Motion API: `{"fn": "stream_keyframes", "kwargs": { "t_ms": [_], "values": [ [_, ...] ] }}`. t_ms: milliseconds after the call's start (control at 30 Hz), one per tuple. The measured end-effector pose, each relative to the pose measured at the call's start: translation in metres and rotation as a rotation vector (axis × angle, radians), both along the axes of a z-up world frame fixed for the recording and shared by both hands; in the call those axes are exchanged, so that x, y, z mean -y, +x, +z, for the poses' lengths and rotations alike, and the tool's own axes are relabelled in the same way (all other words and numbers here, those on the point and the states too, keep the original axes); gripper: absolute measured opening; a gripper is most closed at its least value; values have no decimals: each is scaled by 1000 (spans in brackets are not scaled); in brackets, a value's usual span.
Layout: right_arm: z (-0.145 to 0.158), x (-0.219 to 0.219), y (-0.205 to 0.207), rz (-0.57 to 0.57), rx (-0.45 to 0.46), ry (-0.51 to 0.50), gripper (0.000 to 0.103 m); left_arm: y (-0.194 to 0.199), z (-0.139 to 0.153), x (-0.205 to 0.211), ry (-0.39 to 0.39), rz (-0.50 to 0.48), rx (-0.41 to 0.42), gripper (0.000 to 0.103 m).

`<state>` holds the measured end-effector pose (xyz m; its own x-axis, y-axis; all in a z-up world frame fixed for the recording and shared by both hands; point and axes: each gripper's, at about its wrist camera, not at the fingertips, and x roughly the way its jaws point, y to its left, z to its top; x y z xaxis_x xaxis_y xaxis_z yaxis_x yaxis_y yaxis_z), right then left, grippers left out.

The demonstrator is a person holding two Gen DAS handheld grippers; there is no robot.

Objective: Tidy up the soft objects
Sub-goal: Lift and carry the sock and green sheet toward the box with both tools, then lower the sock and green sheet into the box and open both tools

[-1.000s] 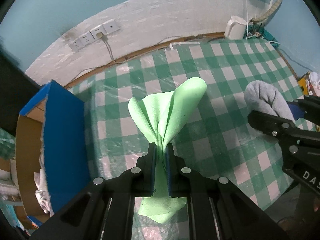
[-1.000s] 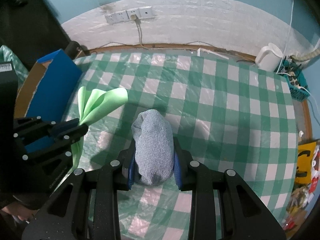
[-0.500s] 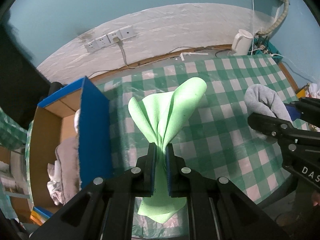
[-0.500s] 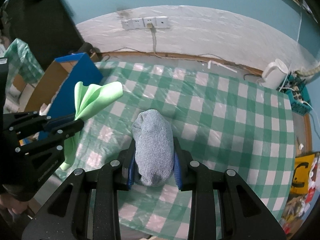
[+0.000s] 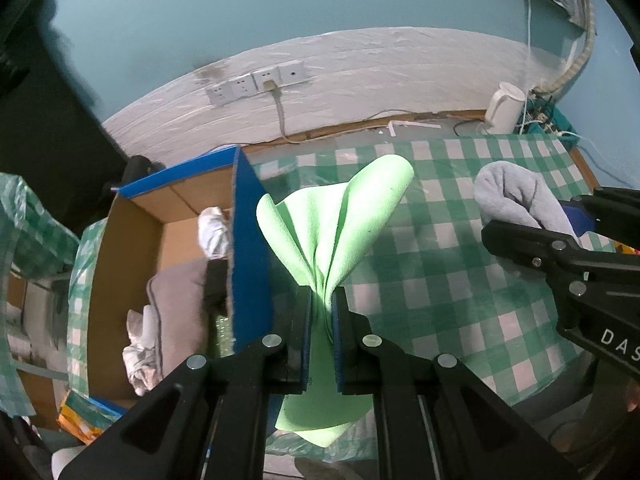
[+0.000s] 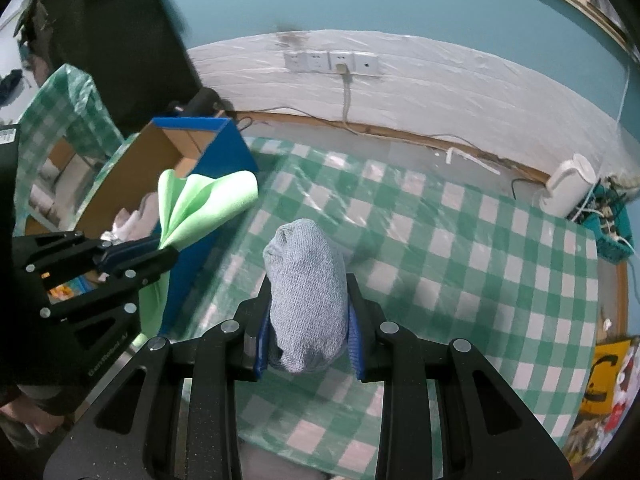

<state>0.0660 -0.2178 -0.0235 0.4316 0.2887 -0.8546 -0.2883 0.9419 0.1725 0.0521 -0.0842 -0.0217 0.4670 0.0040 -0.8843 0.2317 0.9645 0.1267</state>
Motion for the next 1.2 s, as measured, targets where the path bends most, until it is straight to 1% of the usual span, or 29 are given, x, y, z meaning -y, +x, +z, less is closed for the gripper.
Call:
{"fn": "stream_keyframes", "kwargs": {
  "t_ms": [333,667,867,1100,1200],
  "values": [
    [17,-51,7,76,26,14,29,-2,12,-45,-24,78,32,9],
    [22,-99,21,136,30,13,29,3,12,-102,-64,186,38,9],
    [15,-127,29,170,15,0,29,7,5,-135,-80,250,32,9],
    [1,-163,36,217,-14,-10,29,14,-9,-169,-125,309,5,9],
    [-7,-178,40,235,-28,-6,29,16,-14,-180,-121,330,2,9]
  ]
}}
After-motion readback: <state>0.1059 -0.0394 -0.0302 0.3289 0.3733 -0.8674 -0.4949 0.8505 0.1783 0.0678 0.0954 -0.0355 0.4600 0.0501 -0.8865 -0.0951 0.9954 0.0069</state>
